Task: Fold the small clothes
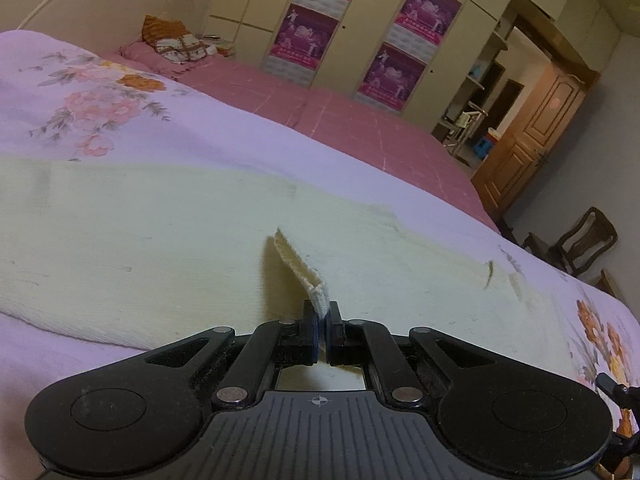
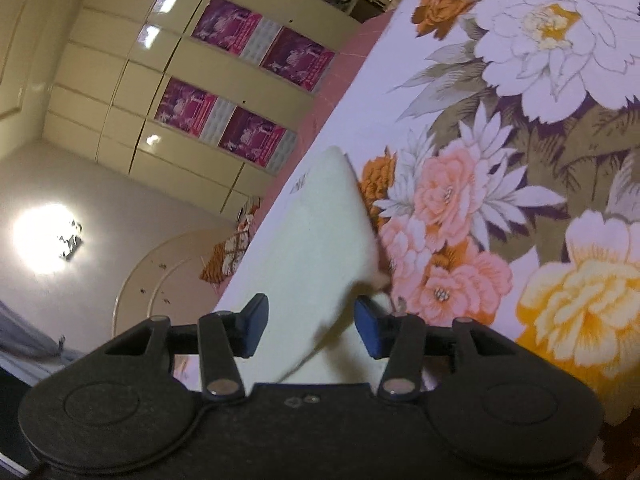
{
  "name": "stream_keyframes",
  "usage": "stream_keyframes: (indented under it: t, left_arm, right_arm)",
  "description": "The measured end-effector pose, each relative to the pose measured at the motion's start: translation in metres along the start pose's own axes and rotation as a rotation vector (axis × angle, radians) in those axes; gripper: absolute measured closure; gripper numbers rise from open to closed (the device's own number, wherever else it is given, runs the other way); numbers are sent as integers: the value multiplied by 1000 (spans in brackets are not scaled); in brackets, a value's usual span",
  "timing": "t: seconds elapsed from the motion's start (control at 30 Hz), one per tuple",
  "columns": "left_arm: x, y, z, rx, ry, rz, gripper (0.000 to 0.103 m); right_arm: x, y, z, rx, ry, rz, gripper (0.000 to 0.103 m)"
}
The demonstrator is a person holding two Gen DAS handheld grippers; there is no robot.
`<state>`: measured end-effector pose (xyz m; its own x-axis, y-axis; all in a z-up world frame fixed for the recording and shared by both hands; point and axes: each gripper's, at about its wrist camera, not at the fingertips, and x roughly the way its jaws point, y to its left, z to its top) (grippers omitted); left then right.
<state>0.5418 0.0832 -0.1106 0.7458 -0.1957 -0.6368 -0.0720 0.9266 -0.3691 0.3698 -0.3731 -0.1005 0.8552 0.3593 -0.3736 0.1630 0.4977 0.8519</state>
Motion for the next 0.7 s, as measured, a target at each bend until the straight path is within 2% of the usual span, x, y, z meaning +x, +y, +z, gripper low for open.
stream_keyframes:
  t: [0.1, 0.2, 0.3, 0.33, 0.37, 0.7]
  left_arm:
    - [0, 6, -4, 4, 13, -1, 100]
    - [-1, 12, -7, -2, 10, -2, 100]
    - [-3, 15, -11, -7, 5, -1, 100]
    - [-3, 14, -12, -5, 5, 0, 100]
    - [-3, 14, -12, -5, 5, 0, 100]
    - [-7, 7, -20, 30, 9, 17, 100]
  right_arm:
    - [2, -6, 5, 42, -8, 10, 58]
    - [5, -15, 7, 94, -18, 20, 65]
    - [10, -19, 6, 107, -13, -9, 86]
    - [12, -20, 4, 96, -8, -28, 96]
    - [12, -21, 3, 88, -7, -36, 99]
    - [16, -10, -3, -7, -13, -90, 100]
